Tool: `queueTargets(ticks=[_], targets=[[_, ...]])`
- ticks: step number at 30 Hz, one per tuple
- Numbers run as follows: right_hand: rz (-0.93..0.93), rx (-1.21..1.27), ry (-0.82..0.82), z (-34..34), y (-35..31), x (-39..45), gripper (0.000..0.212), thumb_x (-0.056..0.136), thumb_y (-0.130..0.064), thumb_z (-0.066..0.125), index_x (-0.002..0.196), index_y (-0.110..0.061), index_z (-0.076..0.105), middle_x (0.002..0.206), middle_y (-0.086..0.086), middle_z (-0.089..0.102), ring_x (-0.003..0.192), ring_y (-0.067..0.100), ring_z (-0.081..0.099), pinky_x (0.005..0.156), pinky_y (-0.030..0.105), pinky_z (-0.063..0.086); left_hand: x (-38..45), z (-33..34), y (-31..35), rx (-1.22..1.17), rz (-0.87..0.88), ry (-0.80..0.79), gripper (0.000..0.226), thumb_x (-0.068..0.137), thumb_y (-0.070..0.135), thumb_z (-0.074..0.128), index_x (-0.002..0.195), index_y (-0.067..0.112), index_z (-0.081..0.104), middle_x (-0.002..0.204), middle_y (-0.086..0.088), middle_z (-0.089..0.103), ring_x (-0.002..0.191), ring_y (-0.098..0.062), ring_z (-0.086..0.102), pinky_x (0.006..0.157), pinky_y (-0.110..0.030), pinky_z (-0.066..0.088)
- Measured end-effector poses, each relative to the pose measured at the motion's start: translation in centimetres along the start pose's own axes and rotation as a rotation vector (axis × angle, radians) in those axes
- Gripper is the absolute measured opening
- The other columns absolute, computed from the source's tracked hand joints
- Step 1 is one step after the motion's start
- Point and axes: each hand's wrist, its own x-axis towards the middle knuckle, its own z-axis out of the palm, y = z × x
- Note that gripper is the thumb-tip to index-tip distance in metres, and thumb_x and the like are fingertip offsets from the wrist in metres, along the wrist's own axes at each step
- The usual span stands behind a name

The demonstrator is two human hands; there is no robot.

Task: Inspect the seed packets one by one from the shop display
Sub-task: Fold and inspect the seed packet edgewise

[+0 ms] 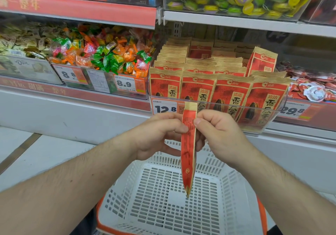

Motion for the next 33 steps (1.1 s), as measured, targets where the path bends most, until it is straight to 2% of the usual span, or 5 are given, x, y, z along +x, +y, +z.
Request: queueTargets(ticks=[5, 14, 25, 29, 33], targets=[[0.003, -0.088, -0.046, -0.6, -0.1, 0.0, 0.023, 0.096, -0.012, 0.056, 0.076, -0.003, 0.065, 0.065, 0.010, 0.069, 0.054, 0.019, 0.065, 0.053, 0.022, 0.049, 0.3, -0.4, 0.0, 0.002, -0.022, 0.092, 0.045, 0.058, 0.031, 0.071, 0.100, 0.015, 0.063, 0.089, -0.008, 0.069, 0.087, -0.021, 0.068, 0.080, -0.047, 0.057], [0.103, -0.606, -0.390, -1.3, -0.9, -0.7, 0.029, 0.086, -0.031, 0.070, 0.066, -0.009, 0.069, 0.067, 0.007, 0.070, 0.064, 0.026, 0.066, 0.061, 0.041, 0.055, 0.3, -0.9, 0.3, -0.126, 0.022, 0.234, 0.001, 0.077, 0.019, 0.067, 0.077, 0.018, 0.067, 0.091, -0.007, 0.067, 0.078, -0.022, 0.066, 0.077, -0.047, 0.058], [0.158, -0.539, -0.491, -1.8, -0.2, -0.4, 0.024, 0.094, -0.020, 0.064, 0.080, -0.002, 0.073, 0.076, -0.001, 0.075, 0.074, 0.020, 0.072, 0.074, 0.052, 0.058, 0.4, -1.0, 0.1, -0.107, -0.006, 0.204, 0.015, 0.067, 0.025, 0.065, 0.080, 0.016, 0.065, 0.096, -0.011, 0.066, 0.088, -0.027, 0.065, 0.078, -0.046, 0.060], [0.118, -0.535, -0.381, -1.6, 0.1, -0.3, 0.022, 0.079, -0.036, 0.080, 0.078, -0.017, 0.069, 0.069, -0.008, 0.068, 0.064, 0.010, 0.062, 0.065, 0.035, 0.054, 0.3, -1.1, 0.2, -0.098, 0.042, 0.173, 0.029, 0.063, 0.017, 0.059, 0.092, 0.012, 0.063, 0.091, -0.012, 0.067, 0.080, -0.021, 0.065, 0.070, -0.043, 0.060], [0.178, -0.384, -0.271, -2.3, 0.9, 0.3, 0.069, 0.058, -0.059, 0.082, 0.109, -0.026, 0.050, 0.103, -0.009, 0.062, 0.069, 0.008, 0.057, 0.066, 0.030, 0.047, -0.2, -1.3, 0.3, -0.107, 0.109, 0.076, 0.052, 0.053, 0.016, 0.063, 0.104, 0.005, 0.064, 0.093, -0.015, 0.069, 0.079, -0.024, 0.067, 0.067, -0.037, 0.058]])
